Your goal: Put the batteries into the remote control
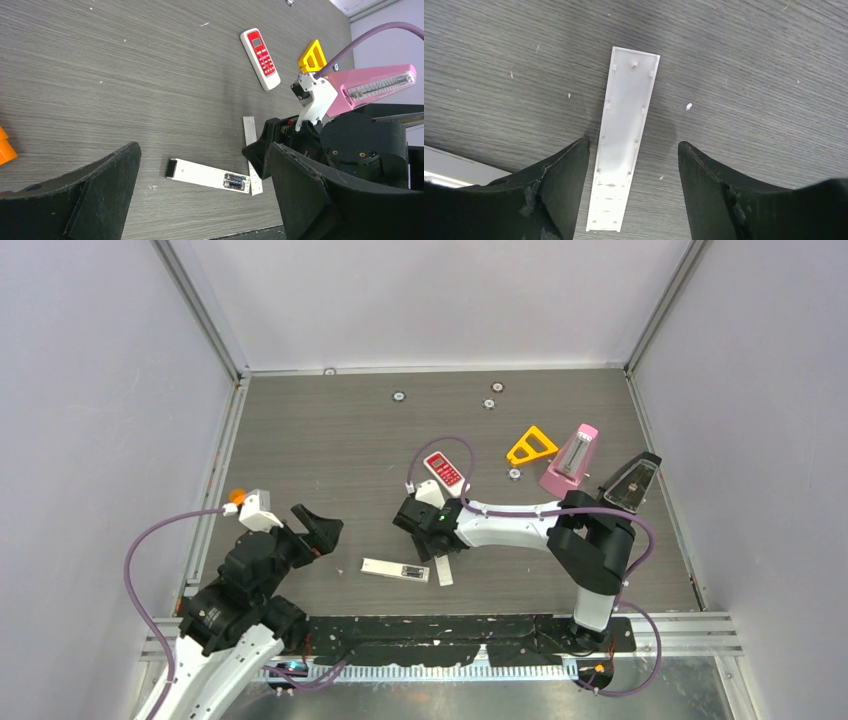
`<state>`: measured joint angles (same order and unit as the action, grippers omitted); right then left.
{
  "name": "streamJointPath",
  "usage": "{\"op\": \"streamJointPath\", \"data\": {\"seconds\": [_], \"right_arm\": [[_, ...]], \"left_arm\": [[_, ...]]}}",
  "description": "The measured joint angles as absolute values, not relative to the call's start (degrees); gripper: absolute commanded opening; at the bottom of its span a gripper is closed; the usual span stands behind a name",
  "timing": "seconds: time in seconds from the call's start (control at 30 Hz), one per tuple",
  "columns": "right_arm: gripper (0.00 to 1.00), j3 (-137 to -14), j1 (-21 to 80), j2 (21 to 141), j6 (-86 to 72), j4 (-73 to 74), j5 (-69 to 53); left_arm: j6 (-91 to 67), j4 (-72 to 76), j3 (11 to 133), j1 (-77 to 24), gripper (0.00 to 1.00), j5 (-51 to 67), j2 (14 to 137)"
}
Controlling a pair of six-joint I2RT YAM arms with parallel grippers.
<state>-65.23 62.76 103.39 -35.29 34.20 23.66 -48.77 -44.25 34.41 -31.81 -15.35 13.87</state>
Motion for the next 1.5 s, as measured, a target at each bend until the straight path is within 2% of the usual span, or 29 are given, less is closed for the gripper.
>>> {"op": "streamJointPath", "data": {"seconds": [0.63, 0.9, 1.07, 1.13, 1.33, 1.5], "right_arm": [[0.55, -63.68, 61.69, 103.24, -40.42, 30.63, 21.91], [0.45, -60.77, 59.90, 101.60, -41.52, 26.96, 19.40], [0.29, -60.36, 59.29, 101.47, -41.43, 26.17, 19.33], [0.26, -60.03, 59.05, 101.23, -41.36, 25.74, 19.16], [0.24, -59.57, 58.89, 100.84, -41.28, 25.21, 19.07], [0.28, -58.96, 58.81, 100.03, -41.04, 24.86, 19.11]], "left_arm": [[-48.77, -43.33, 33.52, -31.79, 1.00, -14.72, 13.85], [-48.80, -43.00, 33.39, -31.79, 1.00, -14.11, 13.85], [-48.80, -43.00, 33.28, -31.79, 1.00, -13.80, 13.85], [-48.75, -42.92, 33.28, -31.79, 1.00, -13.52, 13.85], [-46.33, -39.35, 31.75, -31.79, 1.00, -9.26, 13.96], [-43.09, -32.40, 28.32, -31.81, 0.99, -0.56, 17.28]]}}
